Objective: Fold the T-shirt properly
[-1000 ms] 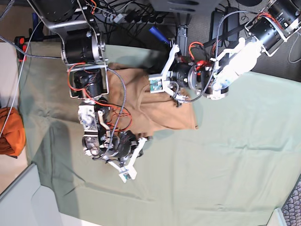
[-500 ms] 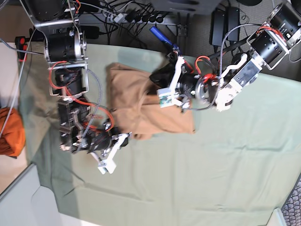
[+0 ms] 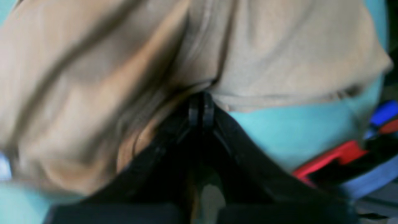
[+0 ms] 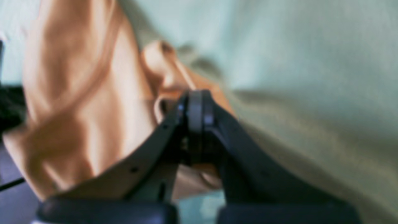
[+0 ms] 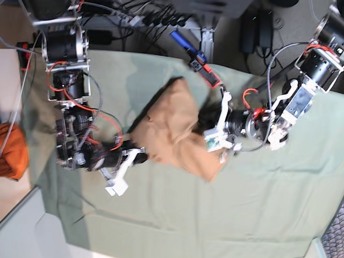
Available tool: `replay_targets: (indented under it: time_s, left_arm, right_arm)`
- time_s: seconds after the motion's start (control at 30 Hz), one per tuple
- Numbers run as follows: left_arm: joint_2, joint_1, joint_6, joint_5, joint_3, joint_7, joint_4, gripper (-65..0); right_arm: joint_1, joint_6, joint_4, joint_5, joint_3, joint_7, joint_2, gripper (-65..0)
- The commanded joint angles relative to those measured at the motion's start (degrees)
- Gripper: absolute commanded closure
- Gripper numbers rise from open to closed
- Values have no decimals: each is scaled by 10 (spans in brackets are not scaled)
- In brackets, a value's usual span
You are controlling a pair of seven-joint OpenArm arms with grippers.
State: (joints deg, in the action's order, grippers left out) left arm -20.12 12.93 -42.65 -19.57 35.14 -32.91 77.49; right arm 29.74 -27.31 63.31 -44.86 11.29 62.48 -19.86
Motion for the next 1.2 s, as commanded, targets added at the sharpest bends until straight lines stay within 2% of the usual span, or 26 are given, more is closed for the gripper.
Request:
replay_targets:
  time_s: [0.0,0.17,0.5,0.73,0.87,1.07,1.17]
  left_arm:
    - [-16,16,27,32,-7,-21,0,0]
    - [-36,43,27,31,-7,-19,-7,0]
    - [-35,71,27,31,-7,-14,-27,0]
    - [-35,71,27,-28,-8,-22,-24,0]
    - [-36,72,27,-59,-43,-70,7,0]
    - [-39,69,27,-183,-167,-171,104,0]
    - [-64,48,27,-234,-202,-210,151,0]
  right_arm:
    - [4,-74,20,-9,-3,-3,-7,0]
    - [-54,-74,83,-32,-3,8,-17,0]
    - [-177,-74,204,-42,-3,12,-4,0]
    - [-230,-74,251,-42,-20,12,10,0]
    - [-240,-74,267,-40,-49,12,10,0]
    - [-244,-74,276,-45,-121,9,8,0]
    - [-248,-74,277,-49,-139,12,1,0]
